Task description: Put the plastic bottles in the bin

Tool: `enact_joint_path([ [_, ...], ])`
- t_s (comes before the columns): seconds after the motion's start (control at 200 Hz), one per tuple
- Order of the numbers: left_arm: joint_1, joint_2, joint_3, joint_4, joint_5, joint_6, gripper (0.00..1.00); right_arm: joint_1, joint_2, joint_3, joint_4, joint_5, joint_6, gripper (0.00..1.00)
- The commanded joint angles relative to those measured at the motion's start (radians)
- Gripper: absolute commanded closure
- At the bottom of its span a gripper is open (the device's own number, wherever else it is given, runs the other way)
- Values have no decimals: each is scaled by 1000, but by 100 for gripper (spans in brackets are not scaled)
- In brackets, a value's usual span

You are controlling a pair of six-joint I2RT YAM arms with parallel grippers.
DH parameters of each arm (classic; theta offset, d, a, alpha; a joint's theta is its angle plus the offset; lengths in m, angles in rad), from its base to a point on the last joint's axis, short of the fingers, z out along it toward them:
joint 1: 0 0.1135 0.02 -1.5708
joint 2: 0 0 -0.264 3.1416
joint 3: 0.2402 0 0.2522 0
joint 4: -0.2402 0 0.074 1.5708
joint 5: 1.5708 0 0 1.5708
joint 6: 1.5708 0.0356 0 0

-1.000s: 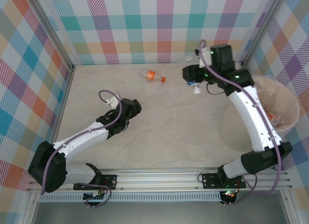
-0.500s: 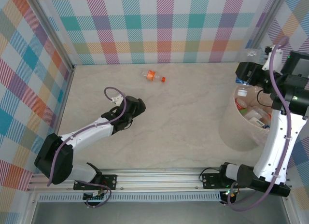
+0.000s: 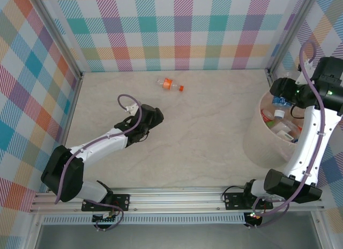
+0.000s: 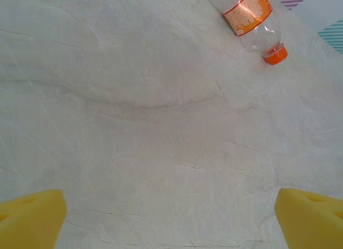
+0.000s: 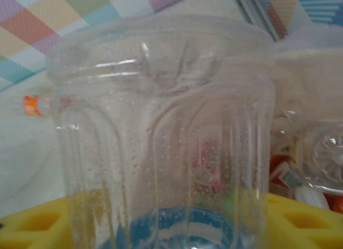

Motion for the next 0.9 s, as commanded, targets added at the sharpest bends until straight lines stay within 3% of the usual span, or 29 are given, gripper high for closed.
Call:
enact_joint_path([
  [0.0, 6, 11, 32, 5, 10, 19, 0, -3, -13, -31, -28, 121, 6, 20],
  [0.08, 7, 16, 42, 0, 11, 28, 0, -4, -27, -41, -25, 178, 22, 7],
  [0.185, 7, 26, 44, 5, 17, 31, 0, -3, -36, -30, -21, 172, 25, 0],
  [0.66, 10, 60, 64, 24, 67, 57, 0, 20, -139, -141, 206, -179, 121, 0],
  [0.785, 12, 70, 83, 20, 72, 53, 0, 94, -180, -220, 320, -279, 146, 0],
  [0.895, 19, 70, 94, 20, 76, 45, 0, 225, -200, -274, 430, -317, 153, 0],
])
